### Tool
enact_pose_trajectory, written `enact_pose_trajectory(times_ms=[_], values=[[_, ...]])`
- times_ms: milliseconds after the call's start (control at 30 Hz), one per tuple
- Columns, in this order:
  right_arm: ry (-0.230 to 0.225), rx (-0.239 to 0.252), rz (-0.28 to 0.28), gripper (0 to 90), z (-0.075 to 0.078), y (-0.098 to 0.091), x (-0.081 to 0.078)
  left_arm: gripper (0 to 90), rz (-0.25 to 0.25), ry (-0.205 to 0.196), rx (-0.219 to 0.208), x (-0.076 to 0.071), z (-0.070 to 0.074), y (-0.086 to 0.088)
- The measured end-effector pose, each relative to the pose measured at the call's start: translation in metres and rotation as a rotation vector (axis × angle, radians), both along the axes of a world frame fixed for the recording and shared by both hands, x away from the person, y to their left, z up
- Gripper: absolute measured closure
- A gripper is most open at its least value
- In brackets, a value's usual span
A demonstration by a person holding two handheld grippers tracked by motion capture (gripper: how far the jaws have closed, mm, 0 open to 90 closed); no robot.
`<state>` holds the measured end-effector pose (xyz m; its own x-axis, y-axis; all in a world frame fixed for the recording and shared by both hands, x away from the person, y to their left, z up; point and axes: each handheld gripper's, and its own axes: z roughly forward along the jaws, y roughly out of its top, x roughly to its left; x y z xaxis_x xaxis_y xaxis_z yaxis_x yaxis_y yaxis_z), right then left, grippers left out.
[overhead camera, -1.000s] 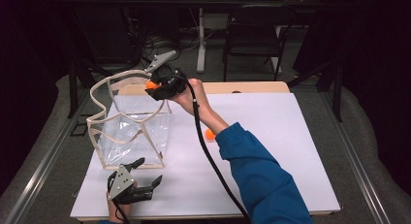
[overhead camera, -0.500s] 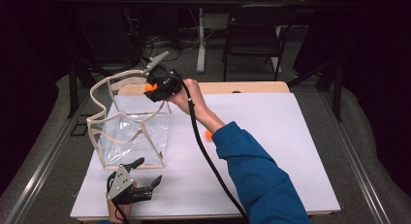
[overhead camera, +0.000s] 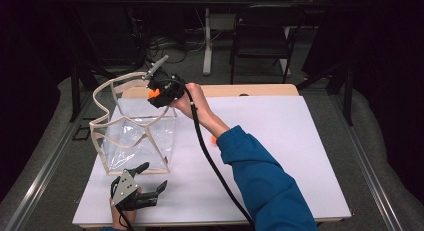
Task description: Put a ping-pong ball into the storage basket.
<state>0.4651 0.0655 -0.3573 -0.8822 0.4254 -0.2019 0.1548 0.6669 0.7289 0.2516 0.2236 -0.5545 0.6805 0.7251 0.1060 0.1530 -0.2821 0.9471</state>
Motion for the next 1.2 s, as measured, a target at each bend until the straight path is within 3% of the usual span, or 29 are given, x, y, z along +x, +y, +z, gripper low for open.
enact_pose_trajectory(times_ms=[300,933,1133,1200], values=[[0.047,-0.031,0.009,51.0,-0.009,0.003,0.002,15.8,0.003,-0.001,-0.005,-0.001,0.0,0.001],[0.078,-0.04,0.011,50.3,-0.014,0.002,0.002,15.8,0.001,-0.002,-0.004,-0.001,0.0,0.001],[0.089,-0.017,0.009,33.2,-0.011,-0.001,-0.001,15.8,-0.001,-0.003,-0.001,-0.001,0.0,0.001],[0.074,0.001,-0.004,28.2,-0.01,-0.005,-0.003,15.8,0.0,-0.002,-0.001,-0.001,0.0,0.001]])
